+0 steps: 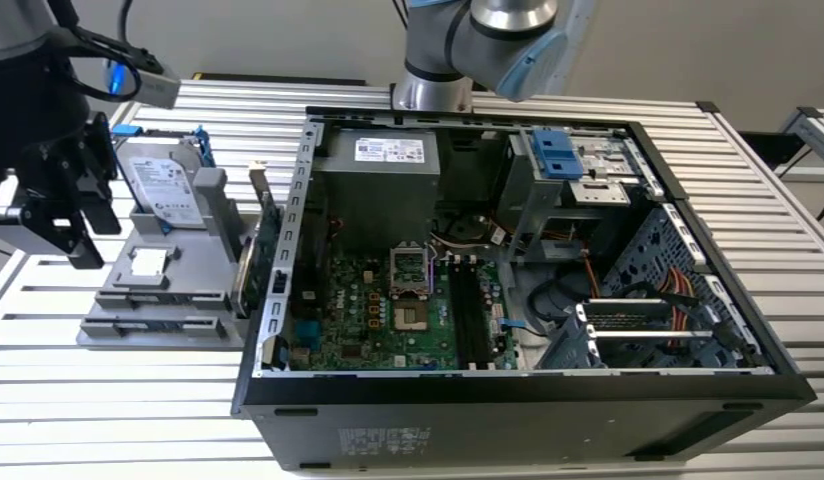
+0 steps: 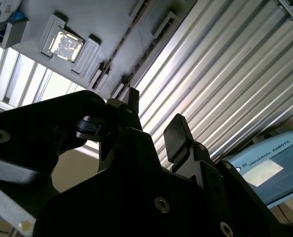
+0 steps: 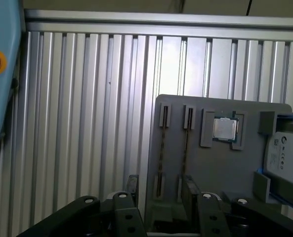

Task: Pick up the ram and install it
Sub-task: 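Pick up the ram and move it above insertion slot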

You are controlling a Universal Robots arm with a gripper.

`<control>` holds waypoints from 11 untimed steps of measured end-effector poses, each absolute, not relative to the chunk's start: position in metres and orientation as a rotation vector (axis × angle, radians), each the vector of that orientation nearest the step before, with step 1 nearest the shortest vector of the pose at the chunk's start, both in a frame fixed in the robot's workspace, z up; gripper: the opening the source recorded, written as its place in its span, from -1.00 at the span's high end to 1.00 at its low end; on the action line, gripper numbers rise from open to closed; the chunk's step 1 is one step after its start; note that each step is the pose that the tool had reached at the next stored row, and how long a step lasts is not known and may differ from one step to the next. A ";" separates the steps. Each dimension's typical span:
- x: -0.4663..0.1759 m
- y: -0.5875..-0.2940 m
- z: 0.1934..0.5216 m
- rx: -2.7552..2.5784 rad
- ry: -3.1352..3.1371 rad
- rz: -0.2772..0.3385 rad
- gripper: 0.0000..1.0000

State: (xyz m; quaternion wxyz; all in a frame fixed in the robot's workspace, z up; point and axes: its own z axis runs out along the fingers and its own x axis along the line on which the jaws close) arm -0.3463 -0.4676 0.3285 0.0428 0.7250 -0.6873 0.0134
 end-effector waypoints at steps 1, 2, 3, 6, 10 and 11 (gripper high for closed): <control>-0.346 -0.468 0.328 2.217 -2.102 0.042 -1.00; -0.346 -0.467 0.328 2.216 -2.101 0.044 -1.00; -0.346 -0.467 0.327 2.215 -2.100 0.045 -1.00; -0.346 -0.467 0.326 2.213 -2.098 0.048 -1.00; -0.346 -0.467 0.325 2.211 -2.096 0.051 -1.00; -0.346 -0.467 0.324 2.210 -2.096 0.052 -1.00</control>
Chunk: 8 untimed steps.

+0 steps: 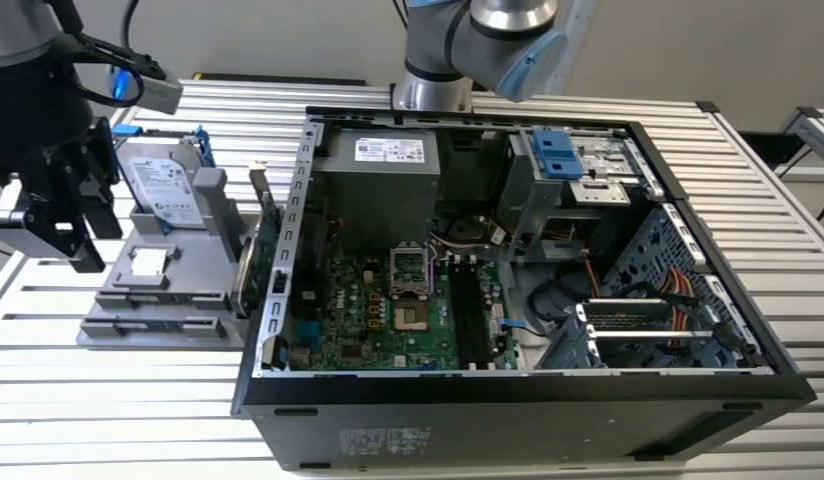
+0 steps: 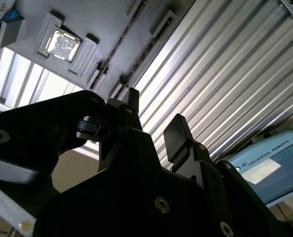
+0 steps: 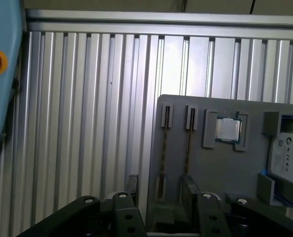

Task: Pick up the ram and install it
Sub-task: 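Pick up the ram and move it above insertion slot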

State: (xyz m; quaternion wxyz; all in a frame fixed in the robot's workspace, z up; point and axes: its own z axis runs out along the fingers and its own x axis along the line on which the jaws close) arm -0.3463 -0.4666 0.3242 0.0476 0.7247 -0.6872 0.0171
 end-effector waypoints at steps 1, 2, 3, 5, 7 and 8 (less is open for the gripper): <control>-0.346 -0.466 0.324 2.209 -2.095 0.053 -1.00; -0.346 -0.466 0.323 2.209 -2.095 0.055 -1.00; -0.346 -0.466 0.322 2.208 -2.094 0.056 -1.00; -0.346 -0.466 0.321 2.207 -2.093 0.058 -1.00; -0.346 -0.465 0.319 2.207 -2.093 0.058 -1.00; -0.346 -0.465 0.317 2.207 -2.093 0.058 -1.00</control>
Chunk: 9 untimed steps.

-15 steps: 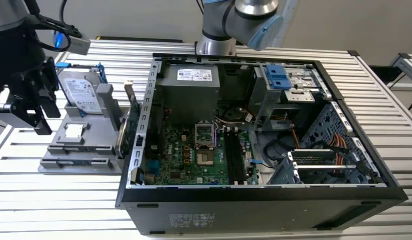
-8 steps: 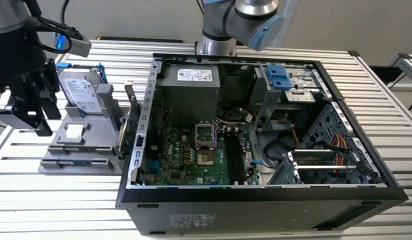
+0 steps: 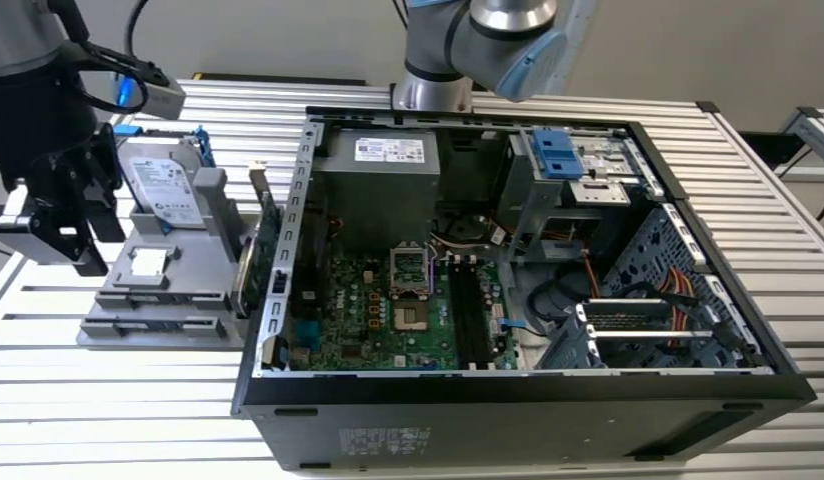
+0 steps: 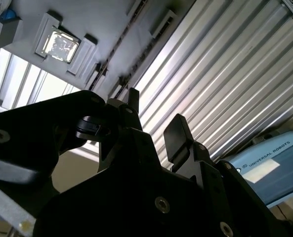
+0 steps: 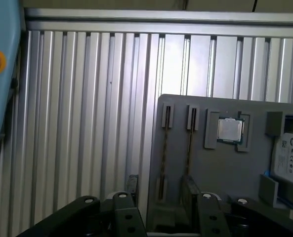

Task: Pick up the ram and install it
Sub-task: 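Pick up the ram and move it above insertion slot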

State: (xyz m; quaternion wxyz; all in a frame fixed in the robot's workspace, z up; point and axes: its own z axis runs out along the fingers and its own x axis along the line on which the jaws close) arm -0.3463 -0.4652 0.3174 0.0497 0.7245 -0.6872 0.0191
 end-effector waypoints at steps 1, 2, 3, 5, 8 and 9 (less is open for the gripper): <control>-0.346 -0.465 0.316 2.207 -2.093 0.058 -1.00; -0.346 -0.465 0.315 2.207 -2.093 0.058 -1.00; -0.346 -0.465 0.313 2.207 -2.094 0.058 -1.00; -0.346 -0.465 0.310 2.209 -2.096 0.054 -1.00; -0.346 -0.465 0.307 2.212 -2.099 0.048 -1.00; -0.346 -0.465 0.306 2.212 -2.099 0.048 -1.00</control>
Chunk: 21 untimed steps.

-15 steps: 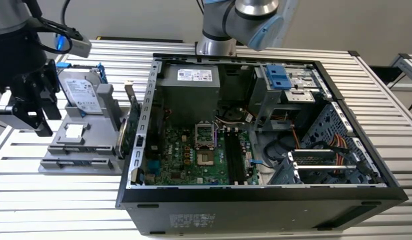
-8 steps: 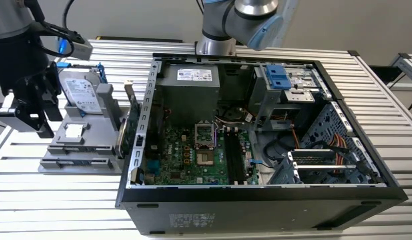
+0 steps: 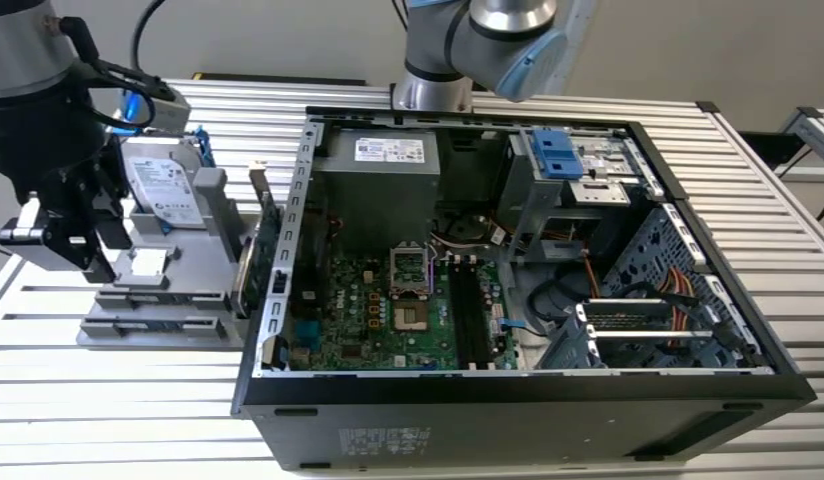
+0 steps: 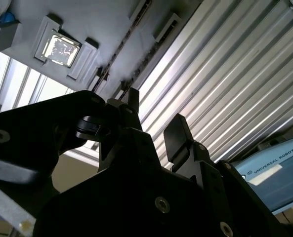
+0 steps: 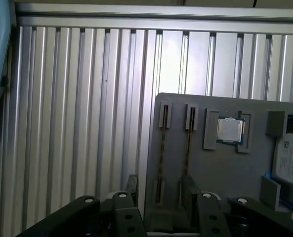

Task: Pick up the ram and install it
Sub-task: 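Pick up the ram and move it above insertion slot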

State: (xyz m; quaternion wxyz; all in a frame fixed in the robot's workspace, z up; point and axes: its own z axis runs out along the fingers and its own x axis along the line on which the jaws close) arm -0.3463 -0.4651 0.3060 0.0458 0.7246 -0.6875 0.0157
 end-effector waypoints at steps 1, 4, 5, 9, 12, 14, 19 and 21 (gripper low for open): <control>-0.346 -0.465 0.305 2.213 -2.100 0.046 -1.00; -0.346 -0.465 0.303 2.216 -2.102 0.041 -1.00; -0.346 -0.465 0.303 2.222 -2.107 0.029 -1.00; -0.346 -0.465 0.301 2.249 -2.132 -0.024 -1.00; -0.346 -0.465 0.298 2.248 -2.142 -0.033 -1.00; -0.346 -0.465 0.296 2.233 -2.158 -0.033 -1.00; -0.346 -0.465 0.293 2.185 -2.207 -0.035 -1.00; -0.346 -0.465 0.293 2.183 -2.209 -0.035 -1.00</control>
